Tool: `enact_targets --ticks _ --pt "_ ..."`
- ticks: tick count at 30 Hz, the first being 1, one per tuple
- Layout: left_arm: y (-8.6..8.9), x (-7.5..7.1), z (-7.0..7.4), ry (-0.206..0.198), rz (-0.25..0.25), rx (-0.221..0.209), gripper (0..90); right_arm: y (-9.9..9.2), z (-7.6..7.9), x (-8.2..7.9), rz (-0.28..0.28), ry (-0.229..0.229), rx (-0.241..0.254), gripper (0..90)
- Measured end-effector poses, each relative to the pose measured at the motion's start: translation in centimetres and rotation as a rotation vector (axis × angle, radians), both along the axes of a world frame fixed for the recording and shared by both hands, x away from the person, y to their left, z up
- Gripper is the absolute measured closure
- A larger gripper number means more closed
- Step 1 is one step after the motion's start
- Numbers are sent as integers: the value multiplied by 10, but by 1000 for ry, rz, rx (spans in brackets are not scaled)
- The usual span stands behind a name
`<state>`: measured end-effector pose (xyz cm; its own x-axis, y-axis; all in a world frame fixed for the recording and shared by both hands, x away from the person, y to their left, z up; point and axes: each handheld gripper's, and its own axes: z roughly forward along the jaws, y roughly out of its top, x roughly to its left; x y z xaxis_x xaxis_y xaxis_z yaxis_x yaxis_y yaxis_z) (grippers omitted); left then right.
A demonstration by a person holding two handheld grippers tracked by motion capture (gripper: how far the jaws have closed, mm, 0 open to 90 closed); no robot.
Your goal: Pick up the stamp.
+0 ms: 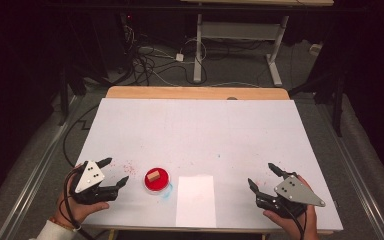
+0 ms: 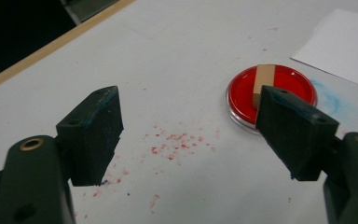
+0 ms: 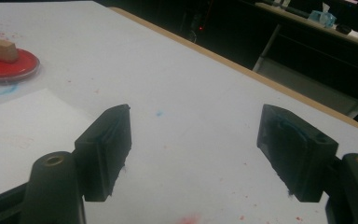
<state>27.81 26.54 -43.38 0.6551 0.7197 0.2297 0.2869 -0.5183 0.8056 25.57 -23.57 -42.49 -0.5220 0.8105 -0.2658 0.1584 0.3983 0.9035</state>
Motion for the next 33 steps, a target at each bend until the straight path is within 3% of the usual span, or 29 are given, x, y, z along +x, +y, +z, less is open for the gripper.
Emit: enact_targets --ticks 3,5,7,9,11,17,20,23,28,33 --pt "-4 2 3 39 -19 36 222 1 0 3 -2 10 -3 271" --pt "-9 7 9 99 -6 64 230 1 -2 4 -7 17 -16 275" --pt "-11 9 11 114 -7 68 233 2 -3 5 -12 26 -21 277" --pt "-21 16 14 172 -1 138 263 3 -4 6 -14 31 -35 278" --pt "-26 18 13 216 -13 155 267 4 -5 7 -8 37 -39 281" --pt "-36 26 16 275 -43 166 301 5 -6 9 -3 55 -48 281" --pt "-51 33 16 297 -71 176 313 4 -7 9 -2 56 -49 281" --pt "-60 37 14 314 -90 192 358 3 -7 9 0 55 -51 281" --pt "-82 52 4 385 -143 240 449 4 -8 9 4 62 -57 282" --pt "-90 61 -2 418 -151 267 519 4 -9 10 7 66 -64 286"
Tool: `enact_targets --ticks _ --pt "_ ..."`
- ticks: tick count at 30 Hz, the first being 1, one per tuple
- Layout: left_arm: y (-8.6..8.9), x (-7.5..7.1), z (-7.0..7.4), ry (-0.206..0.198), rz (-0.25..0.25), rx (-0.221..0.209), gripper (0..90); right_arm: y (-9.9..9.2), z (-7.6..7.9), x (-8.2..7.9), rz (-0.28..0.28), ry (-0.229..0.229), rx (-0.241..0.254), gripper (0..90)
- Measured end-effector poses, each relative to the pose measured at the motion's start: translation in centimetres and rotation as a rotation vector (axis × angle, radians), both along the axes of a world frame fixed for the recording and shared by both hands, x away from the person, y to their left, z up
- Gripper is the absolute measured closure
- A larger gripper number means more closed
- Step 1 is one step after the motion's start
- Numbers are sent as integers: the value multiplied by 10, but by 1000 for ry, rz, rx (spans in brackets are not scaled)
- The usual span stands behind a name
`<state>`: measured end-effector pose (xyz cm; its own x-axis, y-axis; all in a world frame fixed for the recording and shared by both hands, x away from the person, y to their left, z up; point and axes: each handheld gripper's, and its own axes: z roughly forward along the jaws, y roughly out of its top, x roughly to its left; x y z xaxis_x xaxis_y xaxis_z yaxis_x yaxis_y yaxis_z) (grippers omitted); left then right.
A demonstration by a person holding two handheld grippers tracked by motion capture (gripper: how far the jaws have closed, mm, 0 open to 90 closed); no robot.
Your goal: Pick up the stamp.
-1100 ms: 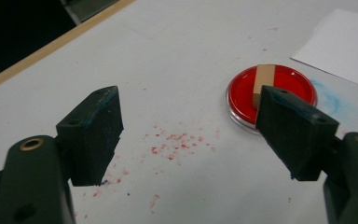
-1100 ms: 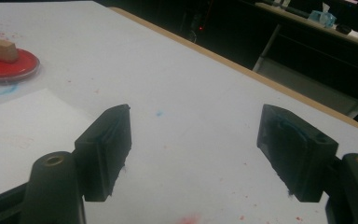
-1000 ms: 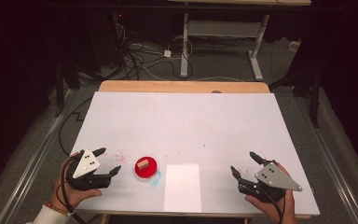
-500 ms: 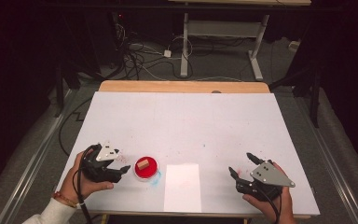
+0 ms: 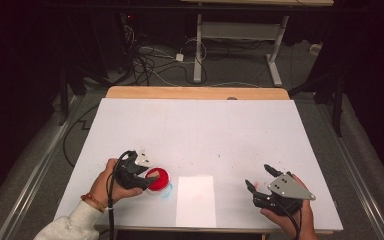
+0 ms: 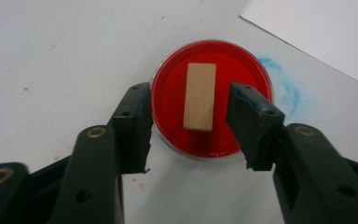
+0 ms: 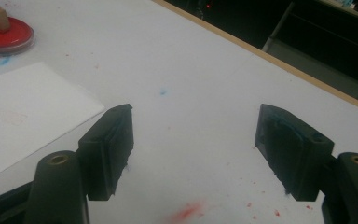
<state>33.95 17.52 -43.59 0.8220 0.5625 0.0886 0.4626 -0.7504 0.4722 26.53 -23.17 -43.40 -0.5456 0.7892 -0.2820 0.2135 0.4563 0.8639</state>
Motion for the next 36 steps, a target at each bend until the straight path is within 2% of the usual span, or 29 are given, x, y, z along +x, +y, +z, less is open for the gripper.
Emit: enact_targets --ticks 4,5,7,8,12,19,27,31,32,36 --pt "-5 5 -2 16 -24 12 599 0 -1 0 7 5 -8 293" --pt "-7 7 -4 20 -46 28 619 0 -1 0 6 10 -11 294" --pt "-9 8 -5 25 -41 29 635 0 -1 0 5 14 -7 296" --pt "-9 8 -5 25 -41 29 672 -1 0 0 4 13 -5 297" --pt "-11 9 -5 27 -62 27 734 -1 0 0 4 12 -7 309" --pt "-10 8 -6 20 -65 24 736 -1 1 1 10 11 -6 312" --pt "-4 7 0 16 -56 -44 736 -1 0 6 5 21 1 309" --pt "-1 5 5 -17 -48 -55 736 -1 -1 5 7 24 -6 308" --pt "0 2 10 -32 -61 -57 737 -1 -1 5 5 25 -4 308" --pt "0 -1 16 -50 -77 -48 737 -5 -1 3 -2 23 2 307"
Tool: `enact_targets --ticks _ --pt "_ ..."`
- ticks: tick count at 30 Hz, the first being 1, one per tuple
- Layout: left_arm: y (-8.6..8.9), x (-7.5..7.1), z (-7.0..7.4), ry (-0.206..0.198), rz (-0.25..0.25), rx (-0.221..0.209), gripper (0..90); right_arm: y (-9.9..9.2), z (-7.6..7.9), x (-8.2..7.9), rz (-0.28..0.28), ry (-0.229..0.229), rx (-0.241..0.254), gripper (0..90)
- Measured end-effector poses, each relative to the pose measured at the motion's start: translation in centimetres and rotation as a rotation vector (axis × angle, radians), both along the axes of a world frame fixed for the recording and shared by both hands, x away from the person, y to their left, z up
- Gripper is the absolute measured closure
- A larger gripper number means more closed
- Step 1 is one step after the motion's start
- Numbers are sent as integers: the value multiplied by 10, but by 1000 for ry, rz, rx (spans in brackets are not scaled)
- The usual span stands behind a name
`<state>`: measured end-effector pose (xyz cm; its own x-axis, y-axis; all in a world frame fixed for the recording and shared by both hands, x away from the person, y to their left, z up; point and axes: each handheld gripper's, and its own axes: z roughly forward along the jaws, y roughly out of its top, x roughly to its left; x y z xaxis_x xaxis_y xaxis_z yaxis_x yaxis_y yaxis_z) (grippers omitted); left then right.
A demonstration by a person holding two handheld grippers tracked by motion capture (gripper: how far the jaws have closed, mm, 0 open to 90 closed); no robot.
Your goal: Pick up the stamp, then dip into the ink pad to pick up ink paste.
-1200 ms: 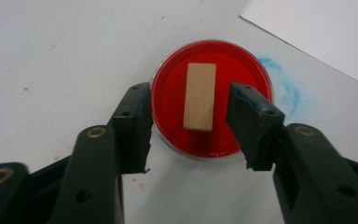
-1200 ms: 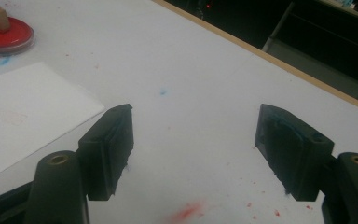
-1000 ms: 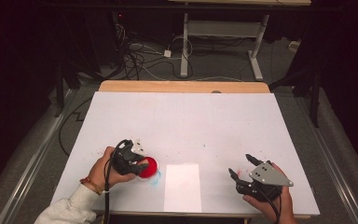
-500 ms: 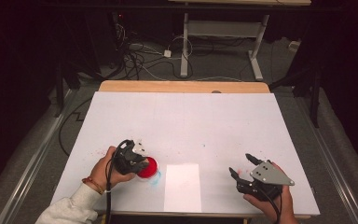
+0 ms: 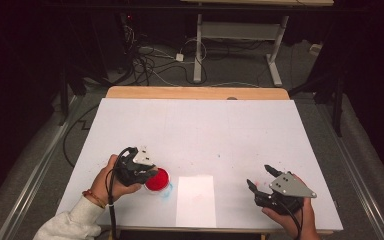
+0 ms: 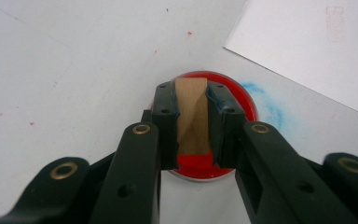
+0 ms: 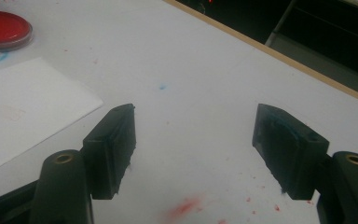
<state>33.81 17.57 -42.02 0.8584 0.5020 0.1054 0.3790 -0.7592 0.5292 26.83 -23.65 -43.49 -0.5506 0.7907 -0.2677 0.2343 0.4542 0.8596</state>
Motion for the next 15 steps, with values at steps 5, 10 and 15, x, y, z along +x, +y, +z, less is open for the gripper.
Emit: enact_targets --ticks 5,10,15 --pt "0 -7 9 -12 -15 -8 737 -1 1 -1 -1 0 6 307" --pt "3 -13 19 -24 -28 -35 737 1 0 1 7 7 1 307" --pt "4 -18 27 -31 -31 -55 736 2 0 1 7 8 -3 307"
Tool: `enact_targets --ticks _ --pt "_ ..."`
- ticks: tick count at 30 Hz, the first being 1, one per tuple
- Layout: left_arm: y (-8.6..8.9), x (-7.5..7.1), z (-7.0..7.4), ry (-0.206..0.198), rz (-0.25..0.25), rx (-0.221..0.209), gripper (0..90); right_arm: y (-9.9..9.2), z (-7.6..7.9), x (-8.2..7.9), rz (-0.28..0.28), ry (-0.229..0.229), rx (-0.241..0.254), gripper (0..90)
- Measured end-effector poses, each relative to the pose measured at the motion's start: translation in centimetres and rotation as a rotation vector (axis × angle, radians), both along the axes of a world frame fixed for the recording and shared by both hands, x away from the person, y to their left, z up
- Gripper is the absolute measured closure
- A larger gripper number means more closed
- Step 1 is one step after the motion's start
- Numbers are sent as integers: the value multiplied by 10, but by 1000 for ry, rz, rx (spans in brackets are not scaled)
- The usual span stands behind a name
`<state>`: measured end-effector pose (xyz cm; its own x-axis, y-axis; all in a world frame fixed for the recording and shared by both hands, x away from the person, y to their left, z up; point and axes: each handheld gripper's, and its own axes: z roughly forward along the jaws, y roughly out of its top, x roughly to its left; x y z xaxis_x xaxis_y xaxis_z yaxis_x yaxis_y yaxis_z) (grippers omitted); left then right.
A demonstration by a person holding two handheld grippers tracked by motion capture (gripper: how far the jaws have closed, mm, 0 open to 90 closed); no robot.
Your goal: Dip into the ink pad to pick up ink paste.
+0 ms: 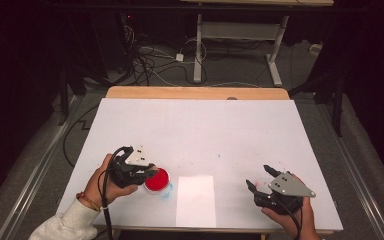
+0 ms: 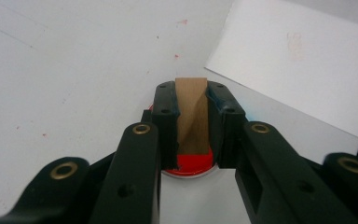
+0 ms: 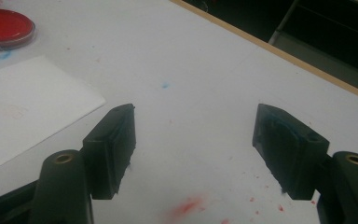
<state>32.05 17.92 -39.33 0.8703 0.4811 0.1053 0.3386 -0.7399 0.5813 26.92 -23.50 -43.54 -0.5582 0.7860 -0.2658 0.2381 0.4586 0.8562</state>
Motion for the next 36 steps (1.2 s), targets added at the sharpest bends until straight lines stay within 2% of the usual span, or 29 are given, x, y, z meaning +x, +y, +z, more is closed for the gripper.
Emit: enact_targets --ticks 3,5,8,10,15,24,26,29,34,36 --pt "-1 -3 5 -6 -5 4 737 0 0 -2 6 0 1 307" --pt "-1 -8 12 -10 -15 -16 737 -1 -1 -1 3 1 -6 304" --pt "-2 -10 14 -10 -17 -26 737 0 -1 -1 -1 3 -7 296" --pt "-4 -10 12 -6 -13 -16 736 1 -1 -1 -1 4 -12 295" --pt "-10 -6 4 16 -22 8 736 4 -2 0 6 10 -17 293" --pt "-19 15 -24 104 -31 83 736 4 -4 1 10 25 -35 293" --pt "-20 20 -29 113 -21 101 736 4 -5 1 9 26 -40 293" --pt "-21 29 -39 129 -3 114 736 4 -5 0 10 29 -42 293" --pt "-21 33 -46 145 -1 138 736 3 -5 -1 11 29 -47 293" --pt "-20 34 -47 153 0 126 736 3 -5 -1 11 29 -52 293"
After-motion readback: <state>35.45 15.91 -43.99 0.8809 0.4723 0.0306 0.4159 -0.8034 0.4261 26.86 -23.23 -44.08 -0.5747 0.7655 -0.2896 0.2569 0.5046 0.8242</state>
